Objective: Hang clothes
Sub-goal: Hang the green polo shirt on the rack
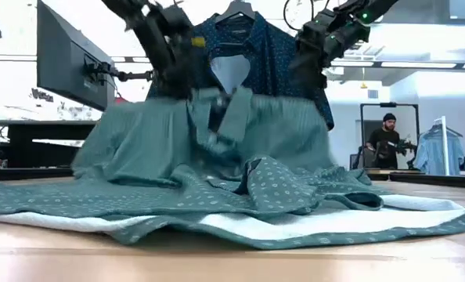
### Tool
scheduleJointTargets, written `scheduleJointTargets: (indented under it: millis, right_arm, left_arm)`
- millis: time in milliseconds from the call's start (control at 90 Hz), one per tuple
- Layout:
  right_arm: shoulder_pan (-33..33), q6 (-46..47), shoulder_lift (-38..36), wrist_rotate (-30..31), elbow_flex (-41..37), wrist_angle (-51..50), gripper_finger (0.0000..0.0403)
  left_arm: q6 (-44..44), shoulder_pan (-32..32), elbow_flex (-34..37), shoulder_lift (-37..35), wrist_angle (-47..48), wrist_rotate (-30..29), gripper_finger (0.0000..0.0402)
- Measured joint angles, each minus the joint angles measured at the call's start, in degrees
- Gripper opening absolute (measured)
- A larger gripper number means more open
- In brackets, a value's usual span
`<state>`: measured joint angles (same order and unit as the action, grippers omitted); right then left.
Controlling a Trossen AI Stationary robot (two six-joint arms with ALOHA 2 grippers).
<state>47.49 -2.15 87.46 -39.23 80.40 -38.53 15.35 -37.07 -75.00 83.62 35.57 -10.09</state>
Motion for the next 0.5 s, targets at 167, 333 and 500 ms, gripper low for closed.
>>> scheduleJointTargets:
  millis: [167, 333, 500]
  right_arm:
    - [-3.1, 4.8, 0.0, -3.2, 0.0, 7.4, 0.0205]
    - [-6.8, 10.6, 0.9, -3.2, 0.0, 15.3, 0.0205]
    - [-9.5, 14.2, 3.0, -3.0, 0.0, 18.2, 0.0205]
  left_arm:
    - [0.6, 3.0, -0.1, -5.6, -0.3, -3.8, 0.0059]
    - [1.2, 6.3, -0.1, -8.2, -0.2, -6.2, 0.0059]
    - [1.9, 9.8, -0.1, -10.5, -0.2, -8.6, 0.0059]
